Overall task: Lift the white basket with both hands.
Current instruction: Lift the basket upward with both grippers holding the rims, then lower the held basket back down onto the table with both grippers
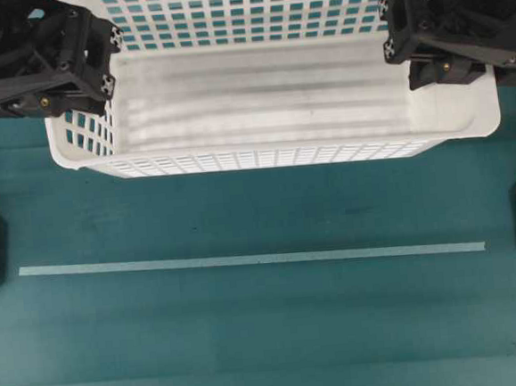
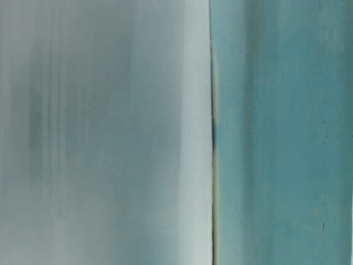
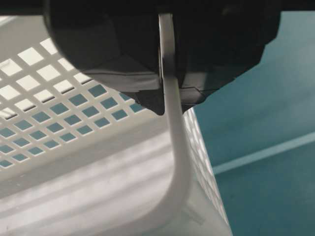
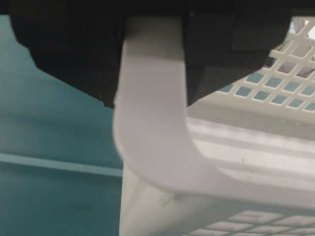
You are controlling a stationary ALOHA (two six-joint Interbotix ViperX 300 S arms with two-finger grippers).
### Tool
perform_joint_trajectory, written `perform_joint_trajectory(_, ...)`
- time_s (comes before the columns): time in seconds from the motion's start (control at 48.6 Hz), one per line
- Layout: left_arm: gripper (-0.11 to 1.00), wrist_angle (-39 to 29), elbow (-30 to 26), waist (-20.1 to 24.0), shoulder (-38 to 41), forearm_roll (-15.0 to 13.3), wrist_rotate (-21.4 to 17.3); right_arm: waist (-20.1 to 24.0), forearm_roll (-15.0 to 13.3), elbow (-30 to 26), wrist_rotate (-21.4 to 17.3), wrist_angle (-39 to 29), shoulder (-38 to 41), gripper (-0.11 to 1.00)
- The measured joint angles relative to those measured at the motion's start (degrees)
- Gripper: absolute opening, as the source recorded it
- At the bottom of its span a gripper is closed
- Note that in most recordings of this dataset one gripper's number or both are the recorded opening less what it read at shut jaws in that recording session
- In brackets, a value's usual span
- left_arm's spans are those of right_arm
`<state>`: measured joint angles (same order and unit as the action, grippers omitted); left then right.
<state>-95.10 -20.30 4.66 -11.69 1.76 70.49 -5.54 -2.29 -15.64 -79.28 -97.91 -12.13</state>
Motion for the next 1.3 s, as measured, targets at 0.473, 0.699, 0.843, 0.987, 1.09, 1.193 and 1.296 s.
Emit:
perform_joint_trajectory(0.473, -0.02, 0.00, 0.00, 0.00, 0.09, 0.00, -0.09, 0.00, -0.09, 0.00, 0.35, -0.26, 0.00, 0.20)
perform_joint_trajectory(0.699, -0.02, -0.09, 0.00, 0.00, 0.09, 0.00, -0.09, 0.00, -0.09, 0.00, 0.44, -0.35, -0.09, 0.20)
perform_joint_trajectory(0.843, -0.02, -0.35, 0.00, 0.00, 0.18, 0.00, -0.26, 0.00, -0.09, 0.00, 0.44, -0.35, -0.09, 0.20)
perform_joint_trajectory(0.987, -0.02, -0.44, 0.00, 0.00, 0.62, 0.00, -0.09, 0.00, -0.09, 0.70, 0.35, -0.44, -0.09, 0.20)
perform_joint_trajectory(1.09, -0.02, -0.79, 0.00, -0.09, 1.05, 0.00, -0.26, 0.00, -0.18, 2.11, 0.44, -0.35, -0.18, 0.20)
perform_joint_trajectory(1.193, -0.02, -0.97, 0.09, -0.35, 1.58, 0.09, -0.09, 0.00, -0.09, 3.43, 0.44, -0.44, -0.35, 0.20)
perform_joint_trajectory(1.296, -0.02, -0.70, 1.32, -0.44, 1.58, 0.09, -0.09, 0.00, -0.18, 5.10, 0.44, -0.18, -0.62, 0.20)
